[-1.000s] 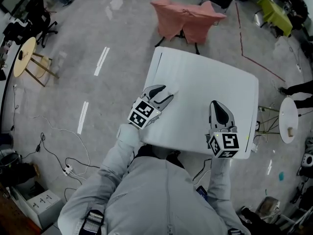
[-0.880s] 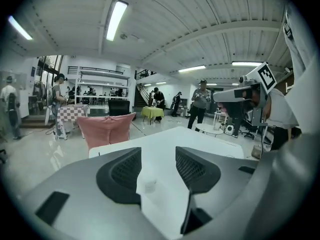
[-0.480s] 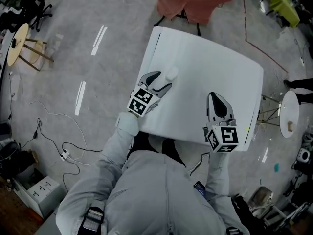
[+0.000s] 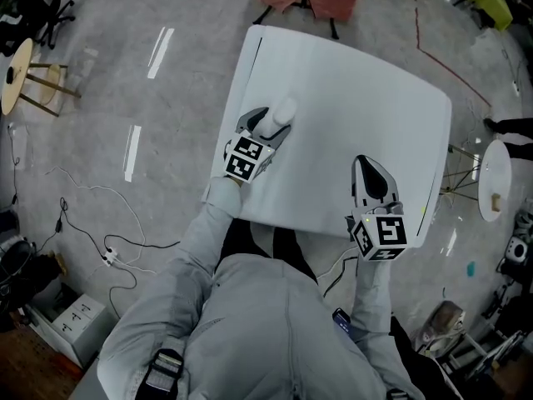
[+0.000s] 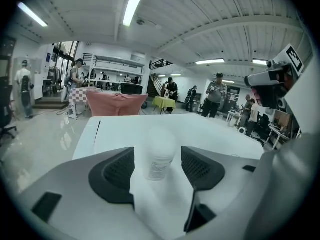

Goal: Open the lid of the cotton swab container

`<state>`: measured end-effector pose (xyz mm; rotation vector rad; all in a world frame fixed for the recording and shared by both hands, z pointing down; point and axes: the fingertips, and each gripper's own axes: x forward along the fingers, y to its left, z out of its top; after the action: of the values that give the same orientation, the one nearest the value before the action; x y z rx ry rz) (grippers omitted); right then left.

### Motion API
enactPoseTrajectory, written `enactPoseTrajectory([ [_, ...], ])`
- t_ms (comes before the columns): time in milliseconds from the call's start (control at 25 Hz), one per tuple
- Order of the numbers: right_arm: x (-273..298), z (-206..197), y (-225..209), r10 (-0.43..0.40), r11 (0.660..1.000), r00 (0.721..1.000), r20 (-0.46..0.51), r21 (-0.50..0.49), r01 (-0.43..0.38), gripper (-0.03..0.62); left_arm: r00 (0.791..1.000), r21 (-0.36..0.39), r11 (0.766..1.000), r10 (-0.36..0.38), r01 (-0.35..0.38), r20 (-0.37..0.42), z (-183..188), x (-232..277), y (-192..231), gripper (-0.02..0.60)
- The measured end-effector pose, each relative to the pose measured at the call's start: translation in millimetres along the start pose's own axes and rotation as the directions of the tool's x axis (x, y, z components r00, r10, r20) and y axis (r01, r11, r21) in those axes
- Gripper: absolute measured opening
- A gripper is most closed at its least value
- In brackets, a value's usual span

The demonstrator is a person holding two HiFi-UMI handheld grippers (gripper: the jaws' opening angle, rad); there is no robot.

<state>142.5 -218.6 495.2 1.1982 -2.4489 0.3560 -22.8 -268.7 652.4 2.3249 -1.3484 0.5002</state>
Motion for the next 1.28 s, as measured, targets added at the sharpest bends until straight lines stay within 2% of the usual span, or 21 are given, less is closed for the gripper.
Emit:
enactPoseTrajectory([
  [360,9,-25,-17,-0.002,1.000,0.999,-0.037,0.008,0.002,0.037,0.996,0.034,0.997,0.068,-0.066,-0.063,-25,41,8,0.290],
  [520,9,-29,-23,-0.009,1.000,0.999,-0.048,0.016,0.010,0.037,0.992,0.096,0.992,0.092,-0.083,-0.091,-22,55,5,0.290],
  [680,10,-34,-27,-0.019,0.999,0.999,-0.051,0.025,0.020,0.037,0.988,0.113,0.989,0.104,-0.092,-0.113,-27,68,9,0.290],
  [960,4,-33,-35,-0.052,0.998,0.997,-0.053,0.037,0.054,0.037,0.987,0.113,0.989,0.112,-0.099,-0.119,-30,76,12,0.288],
  [1200,-1,-35,-37,-0.073,0.996,0.996,-0.052,0.047,0.076,0.037,0.985,0.145,0.983,0.127,-0.110,-0.113,-31,77,10,0.287],
  [1280,-3,-36,-37,-0.078,0.996,0.996,-0.050,0.049,0.080,0.037,0.986,0.153,0.983,0.120,-0.102,-0.117,-32,77,8,0.261],
])
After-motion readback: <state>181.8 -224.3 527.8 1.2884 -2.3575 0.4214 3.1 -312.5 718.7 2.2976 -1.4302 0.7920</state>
